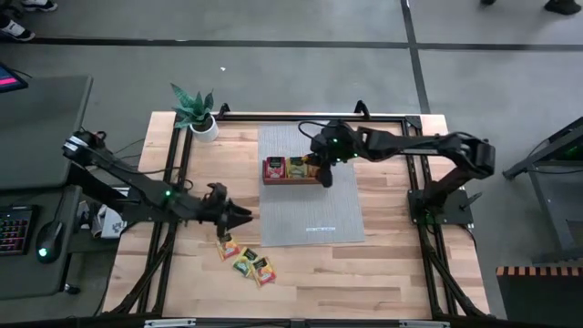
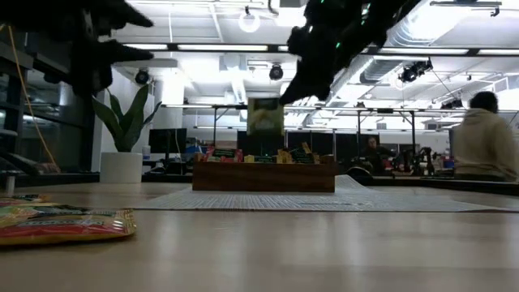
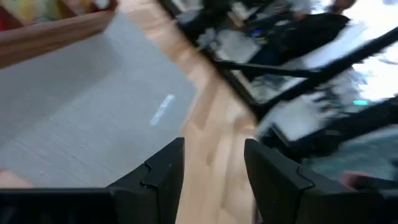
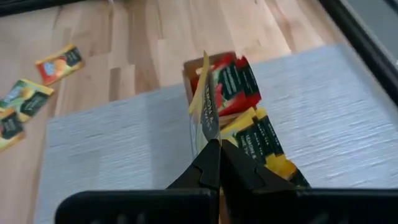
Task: Pick & Place Tea
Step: Put the yellow tea bag into the middle section of the wooden organizer
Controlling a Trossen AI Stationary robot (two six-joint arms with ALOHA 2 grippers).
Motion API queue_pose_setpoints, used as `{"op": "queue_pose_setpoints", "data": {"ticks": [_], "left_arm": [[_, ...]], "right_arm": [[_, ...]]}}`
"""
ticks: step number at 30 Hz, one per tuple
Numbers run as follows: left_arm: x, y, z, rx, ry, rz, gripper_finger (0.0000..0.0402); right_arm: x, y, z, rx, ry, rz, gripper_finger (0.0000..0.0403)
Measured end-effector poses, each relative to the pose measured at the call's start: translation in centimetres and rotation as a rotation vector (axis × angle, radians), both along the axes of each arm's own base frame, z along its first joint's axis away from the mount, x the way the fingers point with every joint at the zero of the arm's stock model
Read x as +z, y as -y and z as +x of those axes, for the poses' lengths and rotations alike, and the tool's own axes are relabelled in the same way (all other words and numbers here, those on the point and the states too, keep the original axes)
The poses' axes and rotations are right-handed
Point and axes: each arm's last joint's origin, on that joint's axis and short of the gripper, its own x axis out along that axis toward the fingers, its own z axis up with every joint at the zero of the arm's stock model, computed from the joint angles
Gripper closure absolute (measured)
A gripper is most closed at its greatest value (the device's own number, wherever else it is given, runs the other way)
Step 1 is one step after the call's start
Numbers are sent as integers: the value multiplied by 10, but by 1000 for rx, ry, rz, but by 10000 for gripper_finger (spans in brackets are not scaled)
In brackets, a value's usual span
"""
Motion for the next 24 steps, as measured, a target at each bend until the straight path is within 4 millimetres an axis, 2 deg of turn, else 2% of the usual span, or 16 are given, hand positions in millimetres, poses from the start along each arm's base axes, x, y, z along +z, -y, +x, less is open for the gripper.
{"op": "queue_pose_setpoints", "data": {"ticks": [3,6,9,24], "left_arm": [[-10,-10,-9,-38,50,7,236],[-11,-17,-13,-66,122,-10,236],[-18,-22,-16,-107,127,-12,236],[-18,-23,-16,-219,145,-3,236]], "right_arm": [[-13,10,7,-2,-6,26,403],[-25,18,12,-22,-18,46,403],[-34,23,15,-40,-36,56,403],[-44,31,16,-67,-66,66,403]]}}
